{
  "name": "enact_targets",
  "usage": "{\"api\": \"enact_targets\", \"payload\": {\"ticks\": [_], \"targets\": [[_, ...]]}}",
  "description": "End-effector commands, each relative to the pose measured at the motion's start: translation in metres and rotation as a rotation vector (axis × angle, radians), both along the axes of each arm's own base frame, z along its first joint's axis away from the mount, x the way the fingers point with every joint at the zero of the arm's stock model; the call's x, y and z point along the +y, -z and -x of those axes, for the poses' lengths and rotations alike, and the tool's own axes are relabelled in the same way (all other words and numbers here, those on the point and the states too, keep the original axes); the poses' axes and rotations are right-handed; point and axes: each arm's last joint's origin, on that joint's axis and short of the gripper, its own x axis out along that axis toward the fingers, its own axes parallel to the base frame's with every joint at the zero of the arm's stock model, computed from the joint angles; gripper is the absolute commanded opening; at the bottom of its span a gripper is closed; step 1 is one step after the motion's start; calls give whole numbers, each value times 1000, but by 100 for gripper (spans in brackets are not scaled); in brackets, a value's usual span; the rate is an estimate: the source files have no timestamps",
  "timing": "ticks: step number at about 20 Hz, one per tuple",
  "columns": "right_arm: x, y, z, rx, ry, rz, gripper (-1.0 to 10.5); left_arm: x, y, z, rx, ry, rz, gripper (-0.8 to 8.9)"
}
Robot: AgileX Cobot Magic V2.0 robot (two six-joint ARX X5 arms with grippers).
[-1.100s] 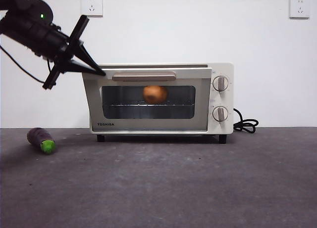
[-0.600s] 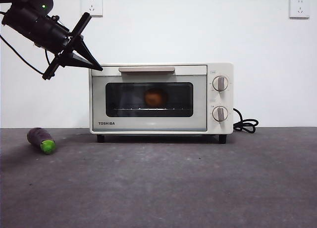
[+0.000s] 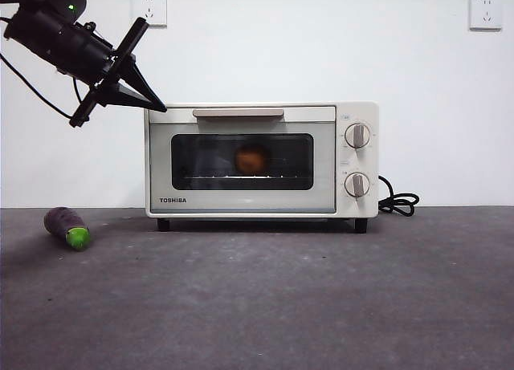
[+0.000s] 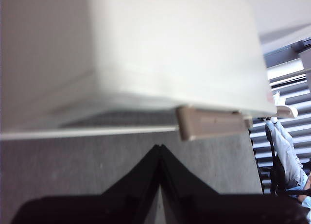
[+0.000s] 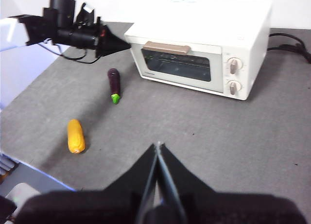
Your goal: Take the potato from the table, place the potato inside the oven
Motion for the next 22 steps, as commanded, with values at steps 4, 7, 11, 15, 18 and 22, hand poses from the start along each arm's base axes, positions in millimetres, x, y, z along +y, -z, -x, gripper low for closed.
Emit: {"api": "enact_targets", "payload": {"ticks": [4,7,11,15,18,22], "targets": [[0,3,0,11,3,29,2,0,-39,30,-124,75,-84,-6],[0,3,0,10,5,32,2,2,-61,52,-215,129,-150,-6],[-2,3,-1,-12,60,49,2,6,-87,86,-269,130,-262,-6],[-4,2,-3,-43,138,74,2,7,-107,121,-295,87,-454,-6],[-5,2,-3,-61,184,88,2,4,-119,144,-308,70,-559,-6],[-6,2,-4,-78,226,102,2,-4,-131,169,-339,97,-578,-6]]}}
